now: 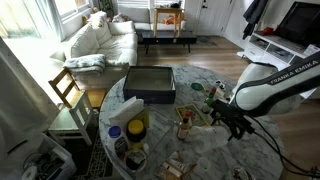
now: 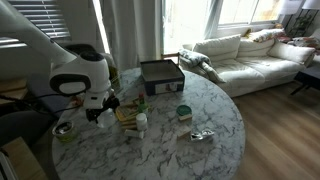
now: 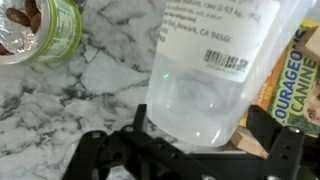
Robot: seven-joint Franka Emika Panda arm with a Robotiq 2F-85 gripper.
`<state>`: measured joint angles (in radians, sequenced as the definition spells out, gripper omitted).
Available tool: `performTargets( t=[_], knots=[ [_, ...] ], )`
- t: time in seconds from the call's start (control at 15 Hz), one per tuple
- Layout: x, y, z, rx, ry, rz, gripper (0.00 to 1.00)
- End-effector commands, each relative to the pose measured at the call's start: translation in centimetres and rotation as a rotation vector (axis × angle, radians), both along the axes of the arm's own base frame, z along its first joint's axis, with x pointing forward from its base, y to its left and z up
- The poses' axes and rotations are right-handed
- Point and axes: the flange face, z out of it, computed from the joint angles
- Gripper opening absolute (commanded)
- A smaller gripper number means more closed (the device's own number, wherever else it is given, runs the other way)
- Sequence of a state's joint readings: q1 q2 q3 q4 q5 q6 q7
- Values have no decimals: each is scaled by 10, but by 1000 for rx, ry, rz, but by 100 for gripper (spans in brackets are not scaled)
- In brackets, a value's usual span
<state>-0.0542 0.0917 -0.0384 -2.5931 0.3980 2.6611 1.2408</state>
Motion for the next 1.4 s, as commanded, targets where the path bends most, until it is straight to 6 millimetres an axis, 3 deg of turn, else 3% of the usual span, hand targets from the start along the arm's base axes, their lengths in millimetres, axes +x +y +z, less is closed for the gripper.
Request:
performTargets(
  t=[0.0,0.07,0.13,0.2,0.47,0.73,0.8,0.93,1.07,1.13,1.27,1.33],
  knots=[
    [0,1,-14,15,0,-14,93],
    [0,1,-14,20,5,-24,84],
    [0,0,-14,20,6,-30,70],
    [0,-1,-12,19,6,-37,65],
    [2,-3,1,-26,23,1,59],
    [-3,-5,38,-165,130,104,50],
    [-4,-5,53,-207,161,133,43],
    [-4,3,76,-250,213,188,21],
    [-3,10,87,-249,228,235,3],
    [-3,12,87,-246,213,237,45],
    [-7,14,83,-220,158,238,40],
    [-8,14,81,-208,143,236,45]
  ],
)
